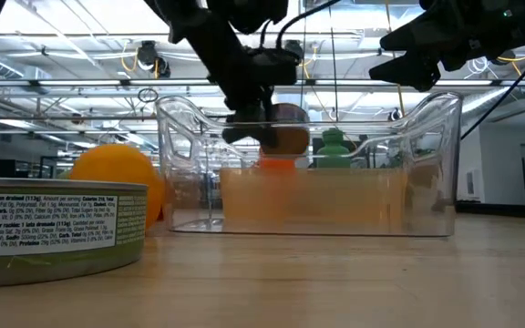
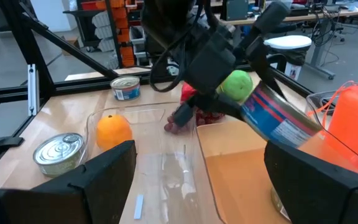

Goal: Pick & Place Food Item
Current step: Put the right blue pink tuna can into the orange bin, then adjust the bottom transparent bin

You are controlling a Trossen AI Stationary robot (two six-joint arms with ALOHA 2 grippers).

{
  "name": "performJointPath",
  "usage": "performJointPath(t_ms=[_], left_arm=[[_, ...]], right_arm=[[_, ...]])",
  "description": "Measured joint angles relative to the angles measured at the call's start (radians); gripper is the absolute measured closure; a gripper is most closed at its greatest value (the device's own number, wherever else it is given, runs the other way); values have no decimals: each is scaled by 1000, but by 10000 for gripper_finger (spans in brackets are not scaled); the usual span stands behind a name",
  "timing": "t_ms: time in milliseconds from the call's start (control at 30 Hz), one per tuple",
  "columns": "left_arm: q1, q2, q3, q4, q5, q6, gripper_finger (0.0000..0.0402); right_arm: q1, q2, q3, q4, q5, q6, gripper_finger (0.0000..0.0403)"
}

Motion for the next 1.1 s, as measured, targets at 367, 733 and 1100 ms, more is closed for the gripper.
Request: performJointPath(t_ms=[367,733,1100], left_arm=[[22,14,0,-27,41,9,145],[8,14,0,22,59,-25,144],[-78,-183,0,-35,81,-184,168]], right_arm=[[-1,0,0,-24,1,-1,67],[0,0,0,-27,0,-1,67],[0,0,0,-34,-5,6,67]])
